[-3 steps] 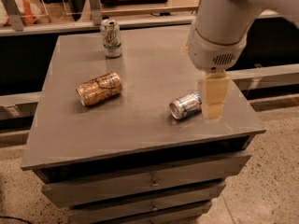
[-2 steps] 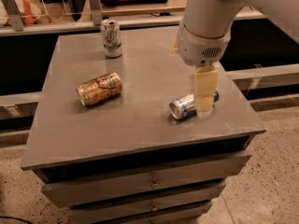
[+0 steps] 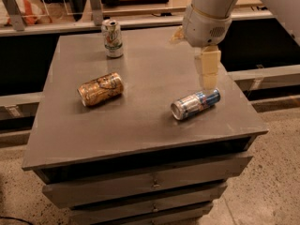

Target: Place redbull can upright

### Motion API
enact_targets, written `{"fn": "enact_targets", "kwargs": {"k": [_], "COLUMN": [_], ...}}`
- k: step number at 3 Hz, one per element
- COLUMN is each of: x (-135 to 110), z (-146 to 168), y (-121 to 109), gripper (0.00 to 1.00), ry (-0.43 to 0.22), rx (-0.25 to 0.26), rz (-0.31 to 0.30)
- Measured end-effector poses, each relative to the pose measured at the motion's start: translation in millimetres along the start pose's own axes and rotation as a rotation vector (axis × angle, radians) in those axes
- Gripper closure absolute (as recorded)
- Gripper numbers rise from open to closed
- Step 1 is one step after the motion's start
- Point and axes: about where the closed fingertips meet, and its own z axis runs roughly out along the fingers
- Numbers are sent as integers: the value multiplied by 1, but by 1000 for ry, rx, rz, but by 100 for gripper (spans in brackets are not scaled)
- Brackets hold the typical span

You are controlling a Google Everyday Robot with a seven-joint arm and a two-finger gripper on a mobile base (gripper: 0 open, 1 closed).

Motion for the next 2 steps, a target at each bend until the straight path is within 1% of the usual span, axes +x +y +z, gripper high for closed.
{"fn": "enact_targets", "kwargs": {"k": [1,2], "x": [24,50], "z": [6,17], "y": [-15,-12], "gripper": [0,0], "ry": [-33,-28], "rx": [1,-2], "rz": [-21,-18]}}
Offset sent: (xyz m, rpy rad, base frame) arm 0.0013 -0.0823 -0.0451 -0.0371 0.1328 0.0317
